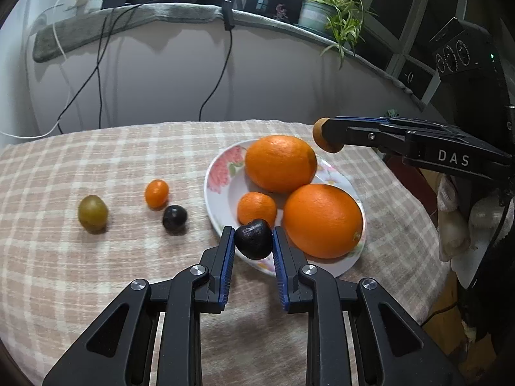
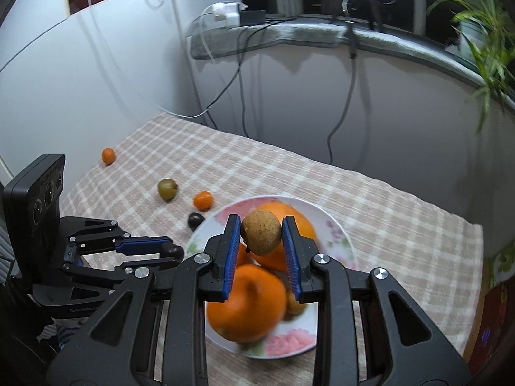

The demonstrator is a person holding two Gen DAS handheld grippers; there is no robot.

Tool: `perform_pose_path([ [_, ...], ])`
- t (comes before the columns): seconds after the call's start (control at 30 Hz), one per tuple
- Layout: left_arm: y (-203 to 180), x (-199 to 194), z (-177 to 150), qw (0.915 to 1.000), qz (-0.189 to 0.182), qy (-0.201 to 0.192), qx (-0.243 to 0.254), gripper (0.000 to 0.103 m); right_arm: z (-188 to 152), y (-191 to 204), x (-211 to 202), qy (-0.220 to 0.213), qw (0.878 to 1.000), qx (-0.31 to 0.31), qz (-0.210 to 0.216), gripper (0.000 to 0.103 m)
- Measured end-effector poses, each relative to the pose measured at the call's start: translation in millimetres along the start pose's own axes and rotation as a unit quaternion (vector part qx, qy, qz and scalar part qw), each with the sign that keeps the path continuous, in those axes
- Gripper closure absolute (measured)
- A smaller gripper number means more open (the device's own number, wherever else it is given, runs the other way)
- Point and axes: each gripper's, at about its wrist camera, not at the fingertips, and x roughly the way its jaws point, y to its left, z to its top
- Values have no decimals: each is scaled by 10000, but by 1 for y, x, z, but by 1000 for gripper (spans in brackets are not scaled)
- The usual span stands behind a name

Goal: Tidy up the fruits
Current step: 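Carry the plum into the plate with the left tool while the right tool places the kiwi beside it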

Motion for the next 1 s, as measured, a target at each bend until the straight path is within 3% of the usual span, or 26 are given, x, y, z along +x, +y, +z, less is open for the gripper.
perform_pose_path([
  [0.57, -15, 15, 3, 9998, -13, 172, 142, 81, -35, -48, 8, 185, 9977, 647, 54, 75],
  [1.0, -17, 18, 2, 9996, 13, 214, 180, 81, -43, -59, 13, 289, 9953, 902, 208, 75],
])
